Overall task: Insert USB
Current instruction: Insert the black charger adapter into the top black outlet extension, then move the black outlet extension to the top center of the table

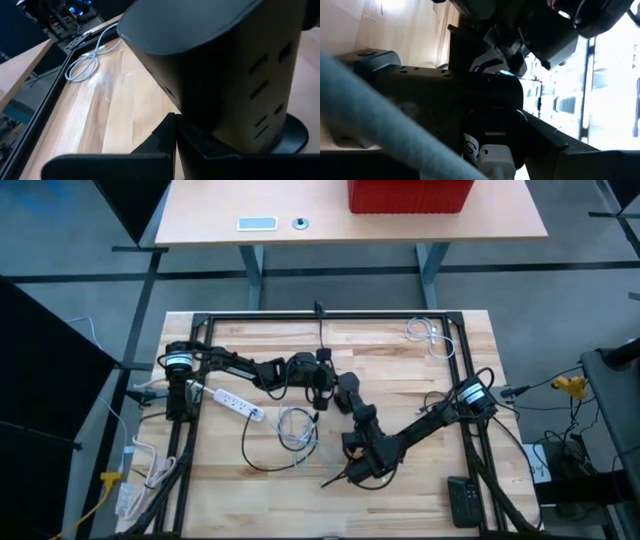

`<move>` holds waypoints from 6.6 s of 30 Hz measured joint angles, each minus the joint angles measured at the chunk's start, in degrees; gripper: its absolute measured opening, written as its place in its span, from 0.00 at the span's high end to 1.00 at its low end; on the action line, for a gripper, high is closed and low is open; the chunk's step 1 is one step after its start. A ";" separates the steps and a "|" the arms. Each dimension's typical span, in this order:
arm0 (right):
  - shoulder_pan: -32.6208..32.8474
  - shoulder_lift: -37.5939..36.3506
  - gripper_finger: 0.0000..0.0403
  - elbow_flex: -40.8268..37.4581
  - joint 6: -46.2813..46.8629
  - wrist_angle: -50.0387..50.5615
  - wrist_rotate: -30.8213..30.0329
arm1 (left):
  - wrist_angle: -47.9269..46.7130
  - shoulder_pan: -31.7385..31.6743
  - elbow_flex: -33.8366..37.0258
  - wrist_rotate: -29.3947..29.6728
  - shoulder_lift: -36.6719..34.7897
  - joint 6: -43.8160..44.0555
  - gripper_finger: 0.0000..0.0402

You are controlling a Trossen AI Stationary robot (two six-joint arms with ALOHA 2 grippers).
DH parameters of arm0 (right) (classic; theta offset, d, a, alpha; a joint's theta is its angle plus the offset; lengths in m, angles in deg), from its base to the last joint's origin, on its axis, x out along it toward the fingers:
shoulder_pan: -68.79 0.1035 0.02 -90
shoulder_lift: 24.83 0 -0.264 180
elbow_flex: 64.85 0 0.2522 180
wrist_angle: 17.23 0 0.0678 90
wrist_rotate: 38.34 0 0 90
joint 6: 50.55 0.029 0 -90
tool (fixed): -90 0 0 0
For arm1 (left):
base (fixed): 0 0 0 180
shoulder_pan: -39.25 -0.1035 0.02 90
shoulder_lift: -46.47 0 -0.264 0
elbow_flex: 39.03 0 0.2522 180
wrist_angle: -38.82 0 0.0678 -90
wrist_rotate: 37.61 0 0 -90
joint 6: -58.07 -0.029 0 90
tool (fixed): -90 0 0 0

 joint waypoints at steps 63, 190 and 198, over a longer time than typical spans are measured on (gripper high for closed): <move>2.10 -0.68 0.64 -5.57 -15.88 -25.85 0.26 | -12.00 6.54 0.00 6.56 -5.64 -19.03 1.00; 8.10 -0.85 0.25 -4.11 -12.80 -25.48 2.18 | 8.79 -2.05 12.55 -6.73 -9.59 27.14 1.00; 8.33 -5.19 0.28 -3.76 16.71 -8.08 13.20 | -6.09 -1.76 12.80 3.78 -20.54 22.73 1.00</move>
